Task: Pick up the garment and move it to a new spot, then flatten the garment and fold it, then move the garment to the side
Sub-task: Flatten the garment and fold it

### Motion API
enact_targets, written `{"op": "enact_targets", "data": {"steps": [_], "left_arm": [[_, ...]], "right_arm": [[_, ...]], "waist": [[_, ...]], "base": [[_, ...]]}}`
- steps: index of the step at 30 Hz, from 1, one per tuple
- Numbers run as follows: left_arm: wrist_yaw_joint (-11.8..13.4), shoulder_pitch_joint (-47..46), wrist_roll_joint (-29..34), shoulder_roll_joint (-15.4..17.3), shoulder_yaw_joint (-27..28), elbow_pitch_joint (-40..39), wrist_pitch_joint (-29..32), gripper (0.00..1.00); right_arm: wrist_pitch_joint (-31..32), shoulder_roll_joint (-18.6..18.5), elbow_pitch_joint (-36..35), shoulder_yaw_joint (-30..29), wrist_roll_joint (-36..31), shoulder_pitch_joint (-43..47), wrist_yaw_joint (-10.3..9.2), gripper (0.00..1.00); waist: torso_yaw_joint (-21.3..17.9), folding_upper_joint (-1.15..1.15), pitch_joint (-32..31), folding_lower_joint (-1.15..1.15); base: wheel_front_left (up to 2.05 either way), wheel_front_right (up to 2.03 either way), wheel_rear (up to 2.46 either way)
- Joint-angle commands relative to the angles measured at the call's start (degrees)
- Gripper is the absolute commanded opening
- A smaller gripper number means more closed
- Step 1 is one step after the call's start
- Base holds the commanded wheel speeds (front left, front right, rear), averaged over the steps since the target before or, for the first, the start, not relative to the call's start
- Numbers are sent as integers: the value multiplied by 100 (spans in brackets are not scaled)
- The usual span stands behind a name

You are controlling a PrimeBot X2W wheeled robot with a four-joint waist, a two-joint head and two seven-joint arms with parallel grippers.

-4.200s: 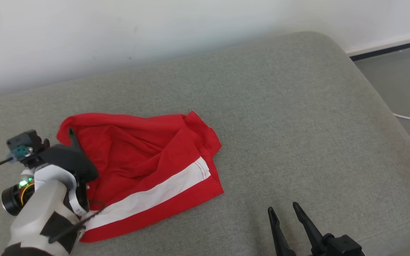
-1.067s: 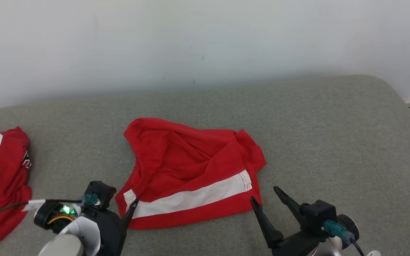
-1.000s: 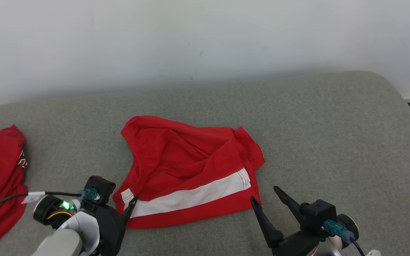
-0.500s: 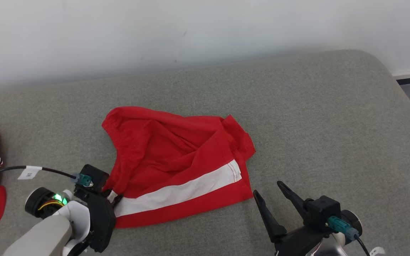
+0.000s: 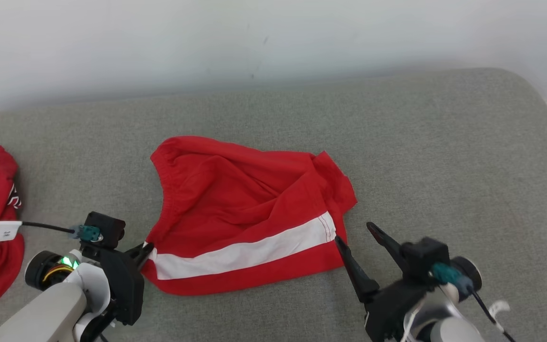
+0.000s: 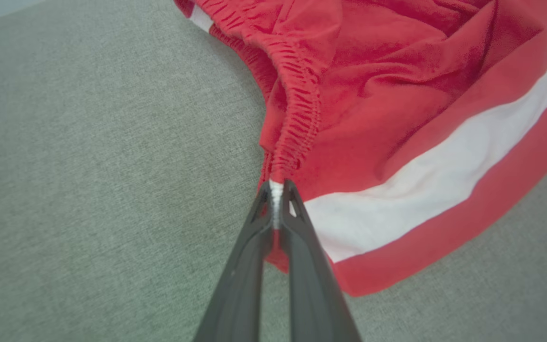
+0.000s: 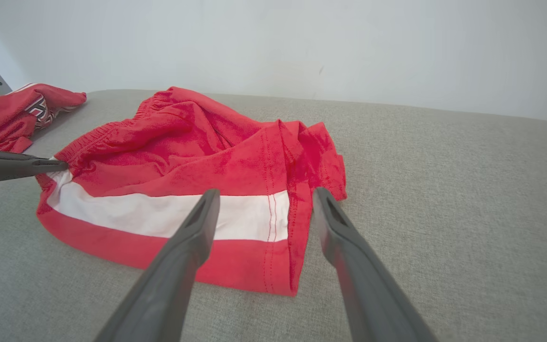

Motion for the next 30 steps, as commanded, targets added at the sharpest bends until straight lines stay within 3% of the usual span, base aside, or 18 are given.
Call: {"op": "enact_targets", "data": {"steps": [1, 7, 13, 30], "left_arm": [[15, 110, -121, -69, 52, 34, -77, 0], [14, 227, -899, -284, 705, 232, -678, 0], [14, 101, -1274, -248, 856, 204, -602, 0], [13, 175, -988, -32, 422, -185, -791, 0]], "right_arm": [[163, -46, 76, 54, 44, -156, 20, 100], [1065, -7, 619, 113, 284, -827, 20, 100], [1779, 246, 1118, -19, 302, -1246, 21, 100], [1795, 655, 1562, -64, 4, -1643, 21, 100]], "waist": [[44, -1, 85, 0], [136, -1, 313, 0], [204, -1, 455, 0], [197, -1, 756, 0]], "base": [[0, 0, 0], [0, 0, 0], [0, 0, 0], [0, 0, 0]]}}
